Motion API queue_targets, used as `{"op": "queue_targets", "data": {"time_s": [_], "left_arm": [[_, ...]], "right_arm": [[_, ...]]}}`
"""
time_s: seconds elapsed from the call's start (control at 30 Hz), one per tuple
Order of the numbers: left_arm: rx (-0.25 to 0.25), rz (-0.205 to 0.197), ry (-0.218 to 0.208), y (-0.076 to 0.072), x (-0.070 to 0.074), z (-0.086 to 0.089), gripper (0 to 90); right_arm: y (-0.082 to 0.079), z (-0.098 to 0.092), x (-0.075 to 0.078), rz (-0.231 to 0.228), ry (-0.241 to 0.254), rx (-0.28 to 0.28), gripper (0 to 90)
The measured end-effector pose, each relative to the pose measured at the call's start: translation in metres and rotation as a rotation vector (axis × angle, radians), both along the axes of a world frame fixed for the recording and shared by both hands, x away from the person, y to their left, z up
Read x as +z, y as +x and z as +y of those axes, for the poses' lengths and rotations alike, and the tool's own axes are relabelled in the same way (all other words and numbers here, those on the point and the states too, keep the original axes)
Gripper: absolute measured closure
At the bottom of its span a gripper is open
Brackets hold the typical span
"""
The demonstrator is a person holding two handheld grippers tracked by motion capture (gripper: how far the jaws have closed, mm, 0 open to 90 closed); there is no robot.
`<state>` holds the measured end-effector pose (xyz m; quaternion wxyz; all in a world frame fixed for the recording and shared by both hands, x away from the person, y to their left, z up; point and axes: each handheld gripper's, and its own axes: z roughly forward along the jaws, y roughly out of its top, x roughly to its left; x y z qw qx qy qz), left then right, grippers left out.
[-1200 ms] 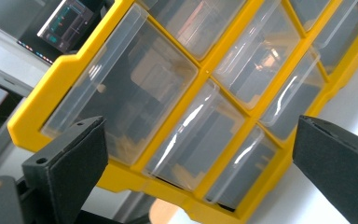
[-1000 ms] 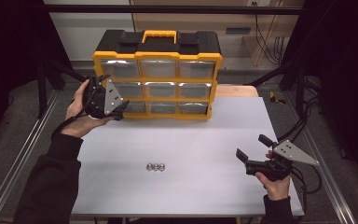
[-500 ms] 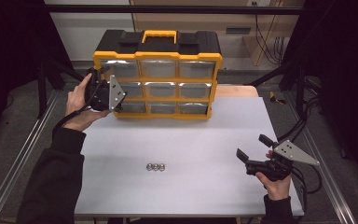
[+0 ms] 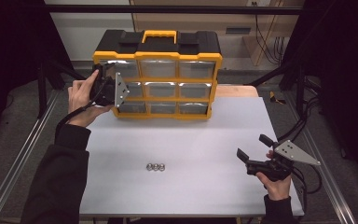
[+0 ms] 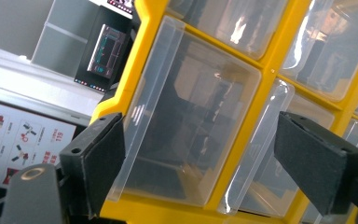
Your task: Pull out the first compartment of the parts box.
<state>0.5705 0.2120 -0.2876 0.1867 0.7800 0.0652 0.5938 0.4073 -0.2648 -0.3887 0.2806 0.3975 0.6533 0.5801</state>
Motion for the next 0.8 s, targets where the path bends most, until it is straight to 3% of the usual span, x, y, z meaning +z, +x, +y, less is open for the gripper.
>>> {"op": "queue_targets", "data": {"time_s": [0.27, 0.47, 0.63, 0.8], "left_arm": [[0.039, -0.063, 0.085, 0.005, -0.001, 0.000, 19.8], [0.050, -0.114, 0.122, 0.008, -0.002, -0.003, 22.5], [0.075, -0.134, 0.138, 0.009, -0.004, -0.005, 25.2], [0.070, -0.163, 0.177, 0.011, -0.007, -0.007, 32.5]], "right_arm": [[0.001, 0.001, -0.001, 0.004, -0.003, 0.003, 0.9], [0.001, 0.001, 0.000, 0.004, -0.002, 0.004, 0.9], [0.001, 0.001, -0.001, 0.000, -0.002, 0.004, 1.0], [0.001, 0.001, -0.001, 0.005, -0.002, 0.005, 1.0]]}}
